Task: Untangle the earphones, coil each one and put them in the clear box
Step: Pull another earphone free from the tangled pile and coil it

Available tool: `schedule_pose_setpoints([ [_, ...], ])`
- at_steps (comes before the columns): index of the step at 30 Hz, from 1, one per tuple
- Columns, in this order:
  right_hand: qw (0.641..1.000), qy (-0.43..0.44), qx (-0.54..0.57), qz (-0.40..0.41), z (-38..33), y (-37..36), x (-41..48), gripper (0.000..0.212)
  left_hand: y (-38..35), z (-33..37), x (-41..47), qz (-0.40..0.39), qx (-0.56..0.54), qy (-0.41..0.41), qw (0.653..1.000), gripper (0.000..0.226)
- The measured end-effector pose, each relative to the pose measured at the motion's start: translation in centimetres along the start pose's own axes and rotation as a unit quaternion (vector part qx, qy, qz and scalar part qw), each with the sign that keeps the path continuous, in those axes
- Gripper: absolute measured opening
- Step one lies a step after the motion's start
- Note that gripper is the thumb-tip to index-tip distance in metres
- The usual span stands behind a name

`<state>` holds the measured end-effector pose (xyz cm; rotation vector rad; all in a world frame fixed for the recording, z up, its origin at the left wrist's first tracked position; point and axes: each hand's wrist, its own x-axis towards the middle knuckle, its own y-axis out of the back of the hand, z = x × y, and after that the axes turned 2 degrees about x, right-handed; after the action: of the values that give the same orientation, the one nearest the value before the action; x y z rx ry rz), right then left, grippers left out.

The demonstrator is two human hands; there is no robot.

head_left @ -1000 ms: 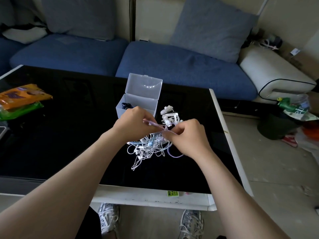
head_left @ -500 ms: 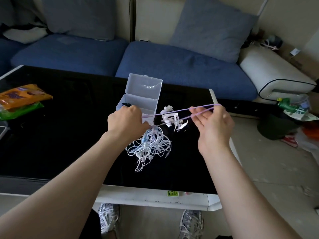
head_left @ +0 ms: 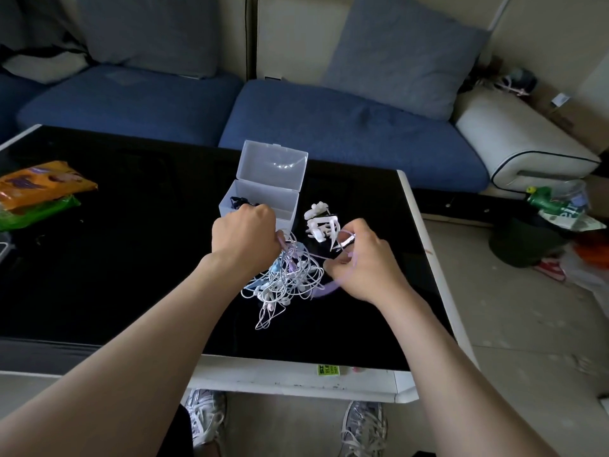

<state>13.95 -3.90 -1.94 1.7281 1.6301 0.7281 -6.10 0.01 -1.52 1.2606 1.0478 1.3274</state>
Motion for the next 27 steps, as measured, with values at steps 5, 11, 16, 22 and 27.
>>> schedule_pose_setpoints([
  [5,0.999,0.022,-0.009,0.031,0.5,0.9,0.7,0.041,0.0,-0.2,0.1,-0.012,0.004,0.003,1.0,0.037],
  [11,0.964,-0.06,0.16,0.202,0.0,1.5,0.7,0.025,0.1,-0.7,0.2,-0.008,0.007,-0.003,1.0,0.048],
  [16,0.794,-0.115,0.506,0.318,-1.1,1.9,0.9,0.023,0.4,-0.6,0.0,-0.001,0.003,0.001,1.0,0.045],
  [22,0.618,-0.205,0.714,0.255,-1.7,2.9,1.1,0.018,0.2,-0.3,-0.1,-0.002,0.0,0.033,0.999,0.034],
  [27,0.929,-0.144,0.334,0.071,-1.2,2.2,1.0,0.015,0.2,-0.3,0.0,0.016,-0.017,0.027,0.999,0.03],
])
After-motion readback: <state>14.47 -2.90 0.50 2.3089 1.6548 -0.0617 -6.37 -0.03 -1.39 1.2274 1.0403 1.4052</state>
